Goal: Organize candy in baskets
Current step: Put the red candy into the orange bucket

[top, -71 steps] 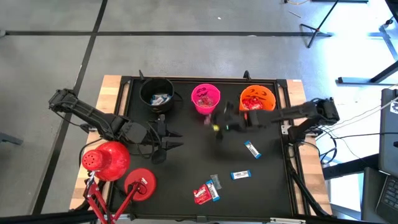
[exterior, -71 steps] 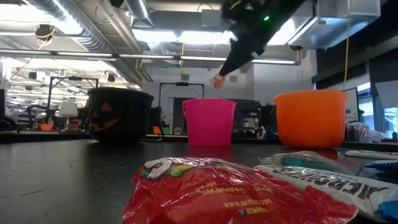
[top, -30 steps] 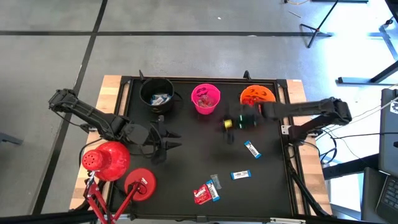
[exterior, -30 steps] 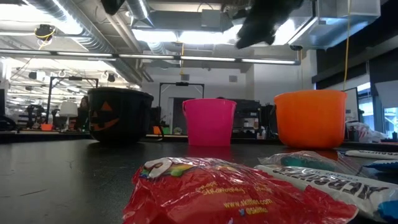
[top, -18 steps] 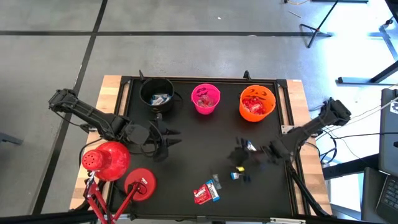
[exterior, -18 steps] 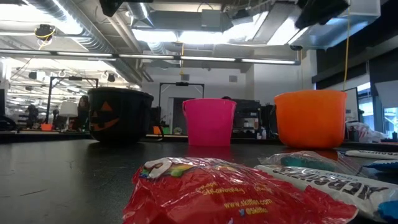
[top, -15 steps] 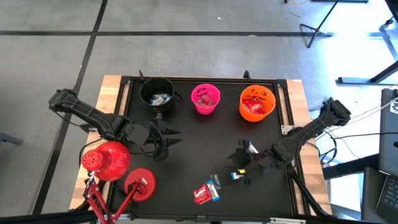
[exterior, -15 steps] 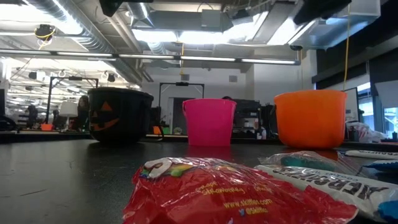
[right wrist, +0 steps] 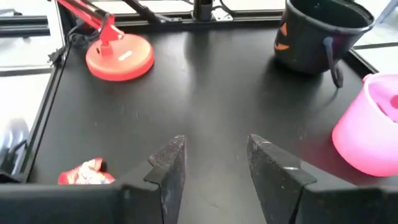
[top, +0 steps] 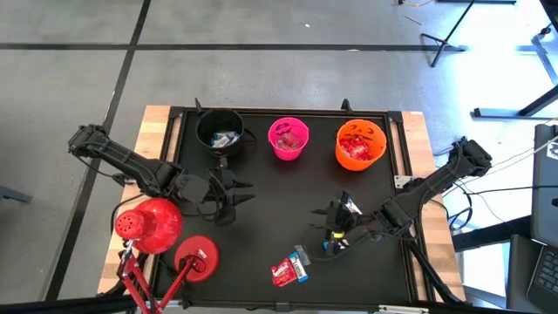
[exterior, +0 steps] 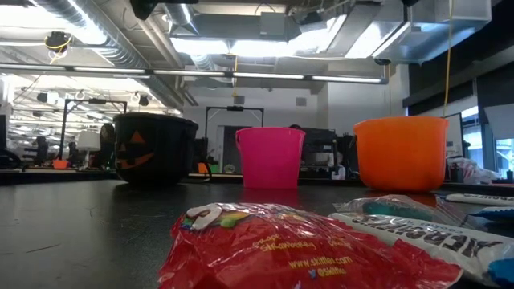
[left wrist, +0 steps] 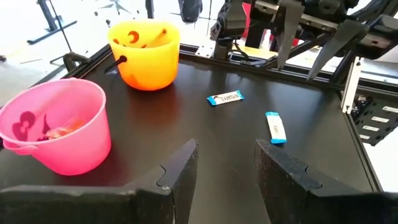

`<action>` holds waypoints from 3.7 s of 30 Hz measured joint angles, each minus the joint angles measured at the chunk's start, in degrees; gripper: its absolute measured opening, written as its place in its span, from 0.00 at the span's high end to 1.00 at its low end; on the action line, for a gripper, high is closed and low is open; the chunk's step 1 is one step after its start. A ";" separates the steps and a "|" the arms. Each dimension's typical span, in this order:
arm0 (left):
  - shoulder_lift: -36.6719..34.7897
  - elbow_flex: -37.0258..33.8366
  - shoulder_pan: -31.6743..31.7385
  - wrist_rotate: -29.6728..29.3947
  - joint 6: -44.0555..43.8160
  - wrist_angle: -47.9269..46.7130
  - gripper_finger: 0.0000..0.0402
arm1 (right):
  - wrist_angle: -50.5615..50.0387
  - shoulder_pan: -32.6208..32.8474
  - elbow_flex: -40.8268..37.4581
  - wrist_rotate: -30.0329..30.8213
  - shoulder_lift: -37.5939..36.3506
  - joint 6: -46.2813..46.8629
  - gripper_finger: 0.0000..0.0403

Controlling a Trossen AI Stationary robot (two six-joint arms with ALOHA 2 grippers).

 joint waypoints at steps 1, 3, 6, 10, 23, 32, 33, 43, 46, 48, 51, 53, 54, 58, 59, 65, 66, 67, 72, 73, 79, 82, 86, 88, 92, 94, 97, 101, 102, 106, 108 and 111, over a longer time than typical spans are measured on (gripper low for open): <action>0.03 0.00 0.00 0.00 0.02 -0.09 0.63 | 0.36 0.00 0.00 0.38 0.20 -0.01 0.59; 0.48 0.00 0.00 0.31 0.02 -0.08 0.63 | 1.74 0.00 0.00 0.50 0.85 -0.01 0.59; 2.06 0.00 -0.11 2.25 0.07 -0.08 0.63 | 3.10 0.00 0.00 0.58 2.30 -0.01 0.59; 5.79 0.00 -0.11 5.50 0.14 1.04 0.63 | 5.79 0.07 0.02 0.43 4.35 -0.07 0.59; 20.37 0.00 -0.35 18.90 2.35 14.82 0.63 | 14.49 0.04 0.07 0.43 5.16 -10.39 0.59; 32.73 2.79 -5.27 24.80 5.71 28.88 0.63 | 14.48 0.04 0.07 0.43 5.11 -12.11 0.59; 34.01 3.99 -5.96 24.40 6.76 28.47 0.63 | 14.52 0.02 0.07 0.43 5.11 -12.23 0.59; 43.40 12.65 -8.89 23.82 8.54 24.20 0.63 | 14.58 0.04 0.07 -1.77 5.11 -10.59 0.59; 46.66 14.89 -9.35 25.03 8.52 20.22 0.63 | 14.67 0.04 0.07 -2.63 5.11 -10.54 0.59; 48.43 16.31 -9.44 25.84 8.17 18.13 0.63 | 14.70 0.04 0.07 -2.63 5.11 -10.54 0.59; 50.50 18.12 -9.44 26.18 6.79 15.87 0.63 | 14.68 0.04 0.06 -2.63 5.11 -10.54 0.59; 51.46 19.30 -9.44 25.89 6.73 14.22 0.60 | 14.64 0.04 0.05 -2.63 5.11 -10.54 0.59; 51.62 19.90 -9.44 25.46 6.73 13.37 0.58 | 14.59 0.04 0.05 -2.64 5.11 -10.54 0.59; 51.51 21.19 -9.38 21.70 6.90 13.31 0.47 | 14.29 0.04 0.04 -2.66 5.11 -10.54 0.59; 51.47 21.38 -9.35 20.98 7.13 13.17 0.45 | 14.29 0.04 0.04 -2.64 5.11 -10.54 0.59; 51.32 21.79 -9.33 20.35 8.09 11.71 0.31 | 14.22 0.04 0.04 -2.65 5.11 -10.54 0.59; 51.32 21.79 -9.33 20.28 8.06 10.88 0.30 | 14.22 0.04 0.04 -2.63 5.11 -10.54 0.59; 51.32 21.79 -9.33 20.28 7.80 9.95 0.29 | 14.22 0.04 0.04 -2.63 5.11 -10.54 0.59; 51.32 21.77 -9.55 19.61 6.62 5.41 0.27 | 14.22 0.04 0.04 -2.63 5.11 -10.54 0.59; 51.32 21.77 -9.59 19.58 6.58 5.49 0.27 | 14.22 0.04 0.04 -2.65 5.11 -10.54 0.59; 51.32 21.77 -9.60 19.56 6.60 6.26 0.27 | 14.22 0.04 0.04 -2.63 5.11 -10.56 0.59; 51.32 21.77 -9.60 19.63 6.57 6.35 0.27 | 14.22 0.04 0.04 -2.64 5.11 -10.57 0.59; 51.32 21.77 -9.94 18.99 6.44 6.61 0.27 | 14.22 0.04 0.04 -2.64 5.11 -10.57 0.59; 51.54 21.77 -10.22 18.50 6.40 7.55 0.27 | 14.22 0.04 0.04 -2.63 5.11 -10.57 0.59; 53.83 21.77 -10.76 18.51 6.49 10.62 0.27 | 14.22 0.04 0.03 -2.63 5.11 -10.57 0.59; 55.38 21.76 -10.82 18.57 6.49 11.39 0.27 | 14.22 0.04 0.02 -2.63 5.11 -10.57 0.59; 57.14 21.79 -10.73 18.45 6.32 11.85 0.27 | 14.15 0.04 0.02 -2.63 5.11 -10.57 0.59; 57.98 21.90 -10.78 17.64 5.54 11.79 0.29 | 14.14 0.04 0.02 -2.63 5.11 -10.59 0.59; 57.99 21.90 -10.76 17.48 5.51 11.69 0.30 | 14.09 0.04 0.02 -2.63 5.11 -10.59 0.59; 57.62 21.88 -10.75 16.57 5.94 10.92 0.42 | 13.84 -0.02 0.02 -2.63 5.11 -10.61 0.59; 57.61 21.88 -10.73 16.55 6.28 10.88 0.51 | 13.87 -0.02 0.02 -2.63 5.11 -10.61 0.59; 57.37 21.88 -10.73 17.40 6.59 10.02 0.64 | 13.81 -0.02 0.02 -2.63 5.11 -10.61 0.59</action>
